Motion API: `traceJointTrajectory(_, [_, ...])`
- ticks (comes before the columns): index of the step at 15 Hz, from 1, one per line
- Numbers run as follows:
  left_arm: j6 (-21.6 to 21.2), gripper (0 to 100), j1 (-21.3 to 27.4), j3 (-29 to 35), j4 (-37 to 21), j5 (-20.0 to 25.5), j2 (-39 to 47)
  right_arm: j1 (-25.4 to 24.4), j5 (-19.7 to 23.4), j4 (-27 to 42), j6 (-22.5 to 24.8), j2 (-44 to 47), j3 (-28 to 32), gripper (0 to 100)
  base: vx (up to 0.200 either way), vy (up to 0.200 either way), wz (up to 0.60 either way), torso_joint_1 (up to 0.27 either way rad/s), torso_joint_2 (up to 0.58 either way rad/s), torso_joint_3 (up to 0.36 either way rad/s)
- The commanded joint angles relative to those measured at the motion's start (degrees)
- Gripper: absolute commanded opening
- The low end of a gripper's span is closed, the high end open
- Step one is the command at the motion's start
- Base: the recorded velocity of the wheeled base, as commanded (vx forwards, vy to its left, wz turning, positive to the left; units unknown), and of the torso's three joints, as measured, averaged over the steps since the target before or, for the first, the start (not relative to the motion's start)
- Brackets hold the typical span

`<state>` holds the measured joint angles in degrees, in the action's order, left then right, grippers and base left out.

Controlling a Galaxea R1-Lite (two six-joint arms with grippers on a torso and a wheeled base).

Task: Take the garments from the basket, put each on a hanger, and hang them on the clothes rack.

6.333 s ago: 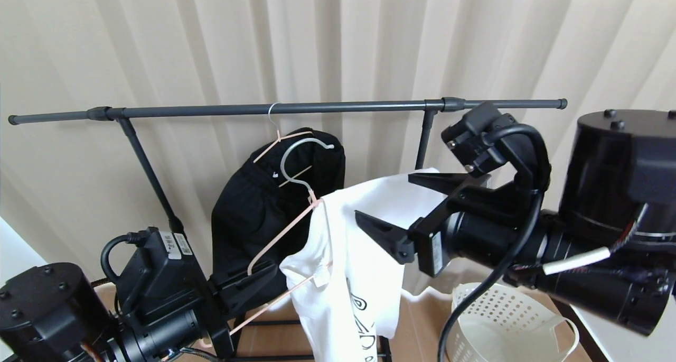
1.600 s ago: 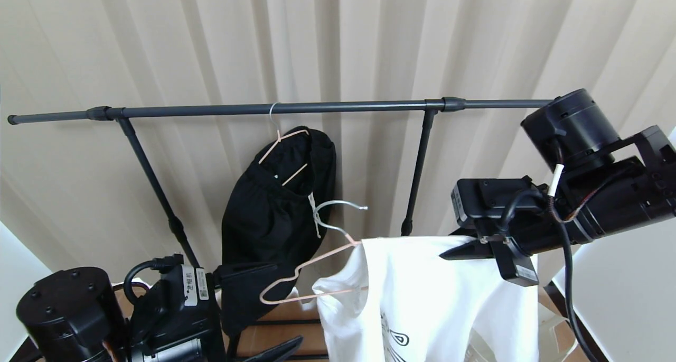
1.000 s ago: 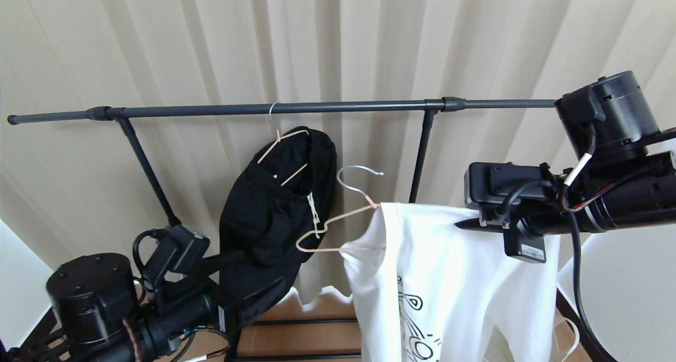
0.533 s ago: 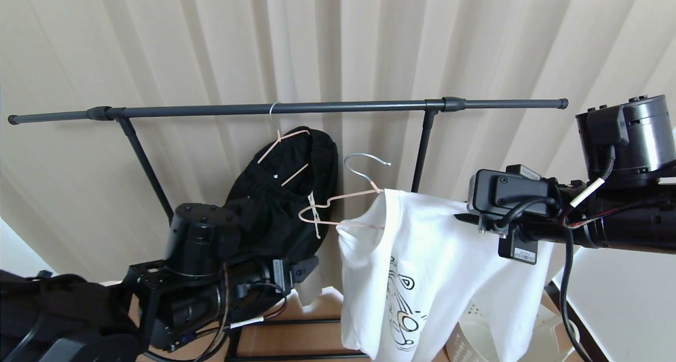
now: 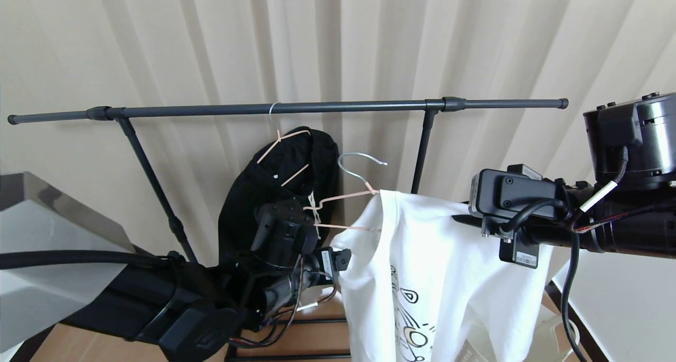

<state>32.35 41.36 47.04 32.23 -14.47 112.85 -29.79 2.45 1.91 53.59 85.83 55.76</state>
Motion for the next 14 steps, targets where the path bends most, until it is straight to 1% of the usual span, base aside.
traceJointTrajectory(1, [1.0,100,0.1,2.0,0.1,-2.3,3.6,0.0,0.0,0.1,0.0,-0.9,0.0,0,0.0,0.0,0.0,0.0,0.0,0.0])
traceJointTrajectory(4, [2.5,100,0.0,3.5,0.1,-3.6,4.5,-0.1,0.1,0.1,0.0,-1.8,-0.5,0,0.0,0.0,0.0,0.0,0.0,0.0])
traceJointTrajectory(6, [2.4,100,-0.3,5.6,0.2,-5.5,5.5,-1.5,0.1,0.2,0.0,-2.3,-0.7,0,0.0,0.0,0.0,0.0,0.0,0.0])
traceJointTrajectory(9, [2.3,100,-0.2,7.7,0.3,-8.9,7.4,-1.6,0.1,0.2,0.0,-2.6,-0.7,0,0.0,0.0,0.0,0.0,0.0,0.0])
traceJointTrajectory(13, [0.4,100,-0.4,6.9,3.1,-9.9,9.1,-1.5,0.1,0.1,-0.1,-2.7,-0.7,0,0.0,0.0,0.0,0.0,0.0,0.0])
traceJointTrajectory(14, [-0.6,100,-0.4,6.5,4.2,-11.1,10.1,-1.4,0.2,0.1,-0.3,-3.3,-0.6,0,0.0,0.0,0.0,0.0,0.0,0.0])
